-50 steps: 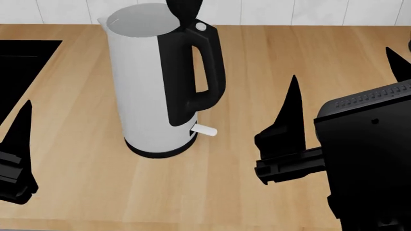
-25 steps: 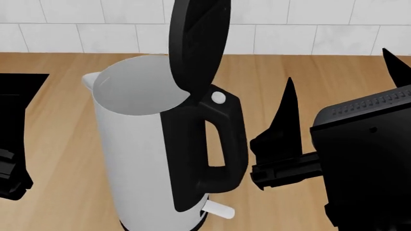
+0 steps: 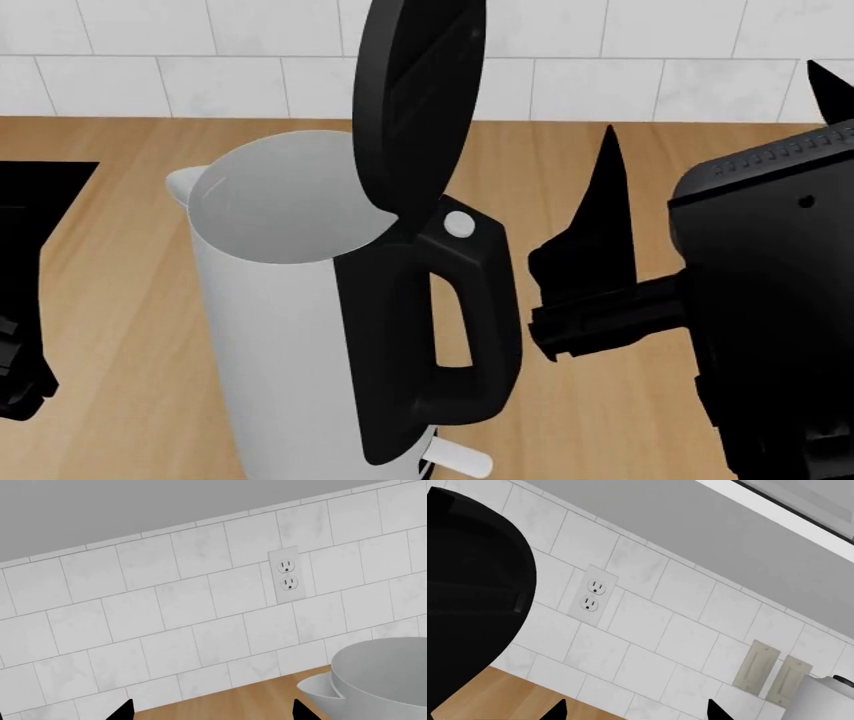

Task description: Close the lid of the electric kettle.

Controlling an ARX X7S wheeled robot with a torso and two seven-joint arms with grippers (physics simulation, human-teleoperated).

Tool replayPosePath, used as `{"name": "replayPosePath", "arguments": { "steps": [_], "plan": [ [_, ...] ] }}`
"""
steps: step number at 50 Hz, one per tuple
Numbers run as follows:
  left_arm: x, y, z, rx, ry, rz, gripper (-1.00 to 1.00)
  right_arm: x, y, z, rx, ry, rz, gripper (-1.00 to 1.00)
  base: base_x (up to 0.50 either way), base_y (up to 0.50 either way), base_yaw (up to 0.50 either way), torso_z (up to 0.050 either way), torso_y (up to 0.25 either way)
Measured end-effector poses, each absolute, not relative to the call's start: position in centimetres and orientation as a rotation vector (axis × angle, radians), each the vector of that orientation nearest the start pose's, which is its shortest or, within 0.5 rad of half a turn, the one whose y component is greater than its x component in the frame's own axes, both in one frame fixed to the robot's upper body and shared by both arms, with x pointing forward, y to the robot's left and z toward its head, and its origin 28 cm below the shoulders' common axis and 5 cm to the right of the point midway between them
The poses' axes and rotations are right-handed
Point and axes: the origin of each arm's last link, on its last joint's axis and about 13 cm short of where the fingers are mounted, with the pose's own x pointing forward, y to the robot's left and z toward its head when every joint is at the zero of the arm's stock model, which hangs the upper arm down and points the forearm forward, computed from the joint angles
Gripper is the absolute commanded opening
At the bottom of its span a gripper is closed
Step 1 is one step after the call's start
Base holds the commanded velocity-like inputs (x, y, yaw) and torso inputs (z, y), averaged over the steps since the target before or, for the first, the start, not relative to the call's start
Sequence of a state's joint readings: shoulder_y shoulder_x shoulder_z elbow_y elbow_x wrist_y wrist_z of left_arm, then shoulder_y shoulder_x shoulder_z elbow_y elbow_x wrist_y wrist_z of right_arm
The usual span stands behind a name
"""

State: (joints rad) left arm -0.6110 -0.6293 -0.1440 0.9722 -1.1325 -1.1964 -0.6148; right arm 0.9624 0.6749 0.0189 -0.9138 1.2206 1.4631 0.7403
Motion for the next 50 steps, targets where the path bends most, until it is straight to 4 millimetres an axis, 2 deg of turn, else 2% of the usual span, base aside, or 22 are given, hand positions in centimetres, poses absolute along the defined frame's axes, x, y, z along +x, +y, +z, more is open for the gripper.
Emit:
{"name": "replayPosePath", "arguments": {
  "steps": [32,50],
  "plan": [
    [18.1,25.0,24.2,0.207,-0.235,-0.084,1.00,20.8,-13.0,32.6,-0.557,-0.217,0.082,1.00,0.00,0.00,0.00,0.000,0.000],
    [18.0,25.2,24.2,0.202,-0.237,-0.073,1.00,21.8,-11.6,33.4,-0.572,-0.216,0.129,1.00,0.00,0.00,0.00,0.000,0.000]
  ]
}}
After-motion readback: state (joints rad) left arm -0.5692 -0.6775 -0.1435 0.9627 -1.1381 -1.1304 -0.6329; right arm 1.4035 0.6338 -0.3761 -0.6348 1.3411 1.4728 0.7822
